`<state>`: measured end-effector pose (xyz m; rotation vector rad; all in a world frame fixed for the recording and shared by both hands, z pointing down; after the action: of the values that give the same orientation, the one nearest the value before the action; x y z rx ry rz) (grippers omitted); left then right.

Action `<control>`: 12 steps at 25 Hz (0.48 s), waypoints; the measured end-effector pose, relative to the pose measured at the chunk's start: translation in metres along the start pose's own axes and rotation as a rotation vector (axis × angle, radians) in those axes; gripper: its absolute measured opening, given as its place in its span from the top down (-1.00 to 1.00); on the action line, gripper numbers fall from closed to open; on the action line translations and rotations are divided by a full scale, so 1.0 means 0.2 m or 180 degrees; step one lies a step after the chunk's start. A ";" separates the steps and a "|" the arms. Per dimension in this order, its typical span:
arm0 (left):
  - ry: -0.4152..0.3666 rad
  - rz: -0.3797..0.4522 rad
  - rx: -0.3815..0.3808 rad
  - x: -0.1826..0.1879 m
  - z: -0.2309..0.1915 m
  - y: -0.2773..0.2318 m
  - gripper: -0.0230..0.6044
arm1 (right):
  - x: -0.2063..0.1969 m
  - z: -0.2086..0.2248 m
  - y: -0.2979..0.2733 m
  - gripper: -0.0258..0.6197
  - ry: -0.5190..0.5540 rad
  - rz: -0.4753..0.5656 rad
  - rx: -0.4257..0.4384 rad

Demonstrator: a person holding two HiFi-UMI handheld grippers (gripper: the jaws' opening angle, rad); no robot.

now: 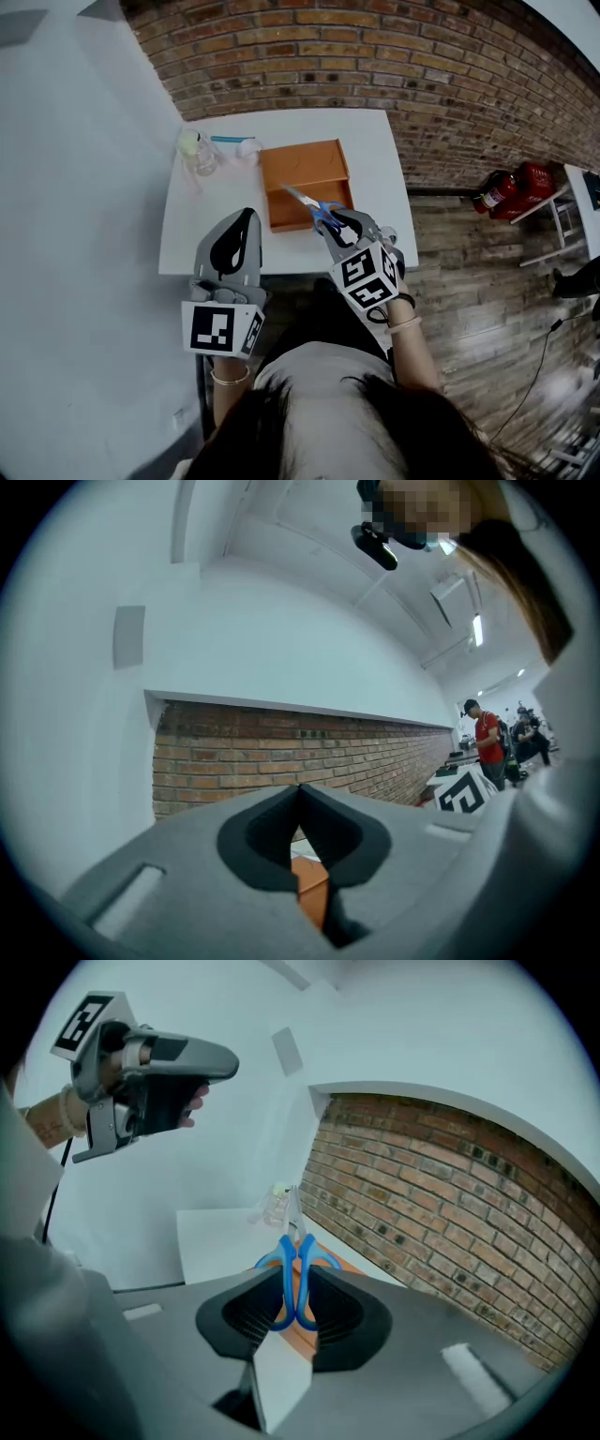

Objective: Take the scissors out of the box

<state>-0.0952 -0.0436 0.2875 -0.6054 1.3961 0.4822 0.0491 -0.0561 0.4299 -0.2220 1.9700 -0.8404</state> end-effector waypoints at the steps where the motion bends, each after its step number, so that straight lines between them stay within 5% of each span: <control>1: -0.0011 0.0000 -0.0006 0.00 0.01 0.02 0.92 | 0.01 -0.01 0.02 0.63 -0.0019 0.0039 -0.0027; 12: -0.0042 0.0040 -0.0009 0.01 0.02 0.13 0.92 | 0.11 -0.03 0.24 0.63 -0.0215 0.0467 -0.0256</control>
<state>-0.1081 -0.0211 0.2824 -0.5952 1.3876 0.4974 0.0402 -0.0280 0.3863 -0.1488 1.9330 -0.6518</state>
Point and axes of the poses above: the fingertips, and each gripper's own axes: y backward along the fingers, z to its right, x out of its top, the point moved 3 cm from there along y, backward along the fingers, and after that the axes turned 10 degrees about -z, right-handed, at the moved point
